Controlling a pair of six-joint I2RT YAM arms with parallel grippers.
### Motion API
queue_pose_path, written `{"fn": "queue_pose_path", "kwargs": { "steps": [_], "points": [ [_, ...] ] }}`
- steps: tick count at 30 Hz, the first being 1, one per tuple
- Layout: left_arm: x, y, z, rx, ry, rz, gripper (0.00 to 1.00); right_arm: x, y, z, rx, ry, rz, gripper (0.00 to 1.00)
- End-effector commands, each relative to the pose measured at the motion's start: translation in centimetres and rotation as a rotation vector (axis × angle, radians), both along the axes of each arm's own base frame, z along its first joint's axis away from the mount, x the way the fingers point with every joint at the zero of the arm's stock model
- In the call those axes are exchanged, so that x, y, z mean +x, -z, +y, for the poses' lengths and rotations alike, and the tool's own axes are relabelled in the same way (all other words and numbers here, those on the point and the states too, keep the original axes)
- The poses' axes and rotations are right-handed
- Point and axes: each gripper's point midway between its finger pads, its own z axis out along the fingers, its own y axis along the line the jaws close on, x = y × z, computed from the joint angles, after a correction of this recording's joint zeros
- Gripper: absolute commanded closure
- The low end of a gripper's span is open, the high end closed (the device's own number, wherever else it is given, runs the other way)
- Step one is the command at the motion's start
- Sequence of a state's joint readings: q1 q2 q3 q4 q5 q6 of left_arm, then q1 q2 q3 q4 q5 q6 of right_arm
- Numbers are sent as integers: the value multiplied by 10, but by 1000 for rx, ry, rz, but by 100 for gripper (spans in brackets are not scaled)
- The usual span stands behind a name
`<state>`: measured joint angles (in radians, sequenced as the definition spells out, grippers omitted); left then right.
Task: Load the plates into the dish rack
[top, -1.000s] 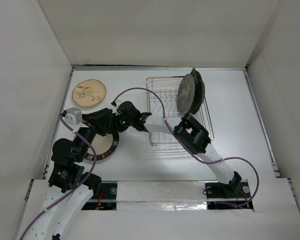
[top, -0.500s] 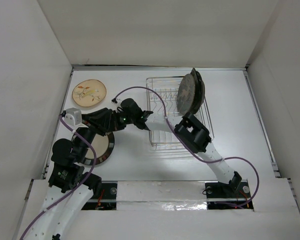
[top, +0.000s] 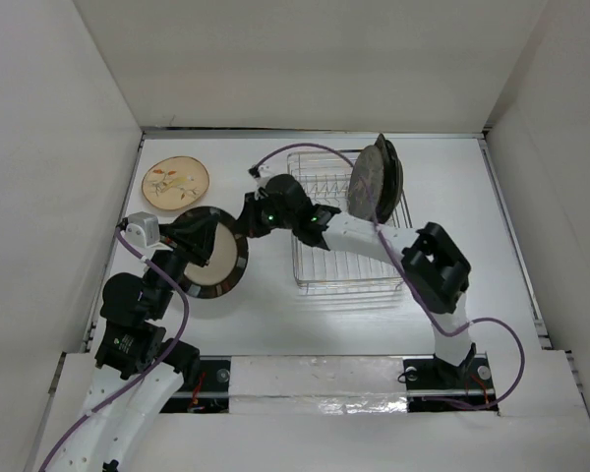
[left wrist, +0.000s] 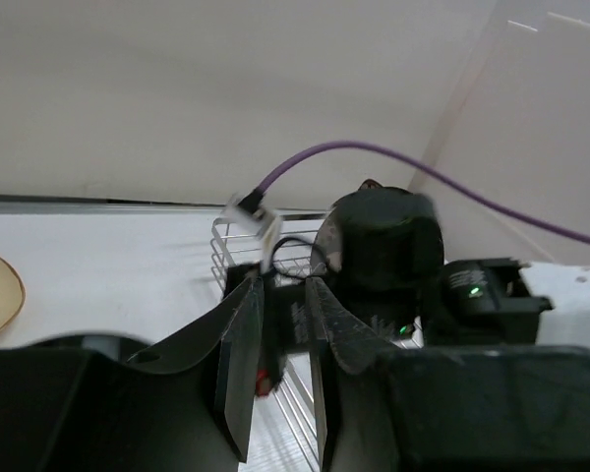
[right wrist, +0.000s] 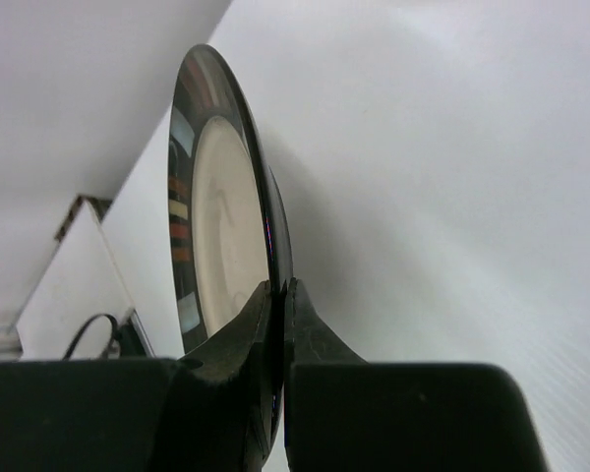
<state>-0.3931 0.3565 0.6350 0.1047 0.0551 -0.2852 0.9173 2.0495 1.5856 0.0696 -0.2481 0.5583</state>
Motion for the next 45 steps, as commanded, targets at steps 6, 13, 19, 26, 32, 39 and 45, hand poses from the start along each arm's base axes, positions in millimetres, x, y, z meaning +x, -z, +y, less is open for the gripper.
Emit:
{"fn": "queue_pose_path", "kwargs": {
  "steps": [6, 13, 19, 26, 32, 39, 45],
  "points": [
    [-9, -18, -1, -13, 25, -73, 78, 77, -191, -123, 335, 409, -303, 100],
    [-9, -12, -3, -8, 33, -60, 78, 101, -223, -253, 89, 859, -478, 100],
    [-9, -9, -8, -1, 58, -50, 78, 99, -255, -329, -40, 1104, -583, 100],
    [-9, -8, -8, 1, 59, -49, 77, 93, -239, -373, -282, 1260, -611, 100],
    [-6, -4, -12, 10, 70, -31, 77, 94, -222, -383, -431, 1297, -612, 100],
    [-8, -4, -13, 8, 76, -37, 77, 99, -218, -380, -511, 1283, -637, 100],
    [-7, -3, -12, 11, 74, -35, 77, 107, -189, -364, -552, 1225, -607, 100]
  ]
}}
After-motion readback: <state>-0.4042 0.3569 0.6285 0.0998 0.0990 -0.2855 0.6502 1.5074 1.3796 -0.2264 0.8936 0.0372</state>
